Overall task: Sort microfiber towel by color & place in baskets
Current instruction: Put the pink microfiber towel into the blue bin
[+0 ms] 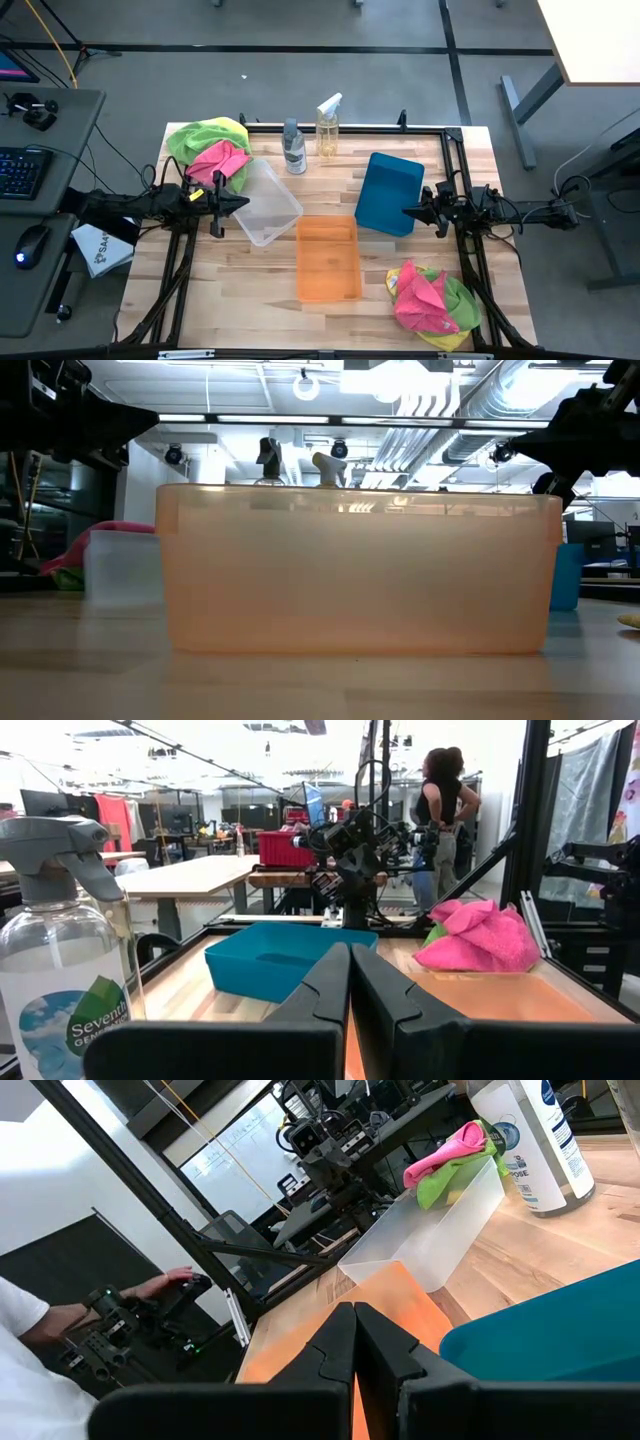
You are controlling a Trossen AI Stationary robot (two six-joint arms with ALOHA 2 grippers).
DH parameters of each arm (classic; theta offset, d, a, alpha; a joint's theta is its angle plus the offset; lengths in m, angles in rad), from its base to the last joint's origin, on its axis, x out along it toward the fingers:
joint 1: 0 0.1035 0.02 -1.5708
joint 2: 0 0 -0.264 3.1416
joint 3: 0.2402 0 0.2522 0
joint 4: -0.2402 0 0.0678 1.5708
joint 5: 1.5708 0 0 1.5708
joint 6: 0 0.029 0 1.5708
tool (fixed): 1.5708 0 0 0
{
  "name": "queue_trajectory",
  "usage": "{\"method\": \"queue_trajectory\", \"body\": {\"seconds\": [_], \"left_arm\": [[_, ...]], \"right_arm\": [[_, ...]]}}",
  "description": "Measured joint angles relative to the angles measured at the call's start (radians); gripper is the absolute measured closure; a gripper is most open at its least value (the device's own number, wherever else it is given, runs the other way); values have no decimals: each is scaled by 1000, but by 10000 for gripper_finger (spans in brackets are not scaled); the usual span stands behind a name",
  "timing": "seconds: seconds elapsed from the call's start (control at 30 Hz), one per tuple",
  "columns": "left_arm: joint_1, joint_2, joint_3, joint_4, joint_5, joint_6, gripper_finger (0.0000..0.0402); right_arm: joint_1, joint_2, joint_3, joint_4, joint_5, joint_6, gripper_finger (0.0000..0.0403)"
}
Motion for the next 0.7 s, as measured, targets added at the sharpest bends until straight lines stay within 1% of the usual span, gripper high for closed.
{"method": "queue_trajectory", "body": {"seconds": [0.7], "left_arm": [[0,1,0,-9,0,0,401]], "right_arm": [[0,0,0,0,0,0,402]]}}
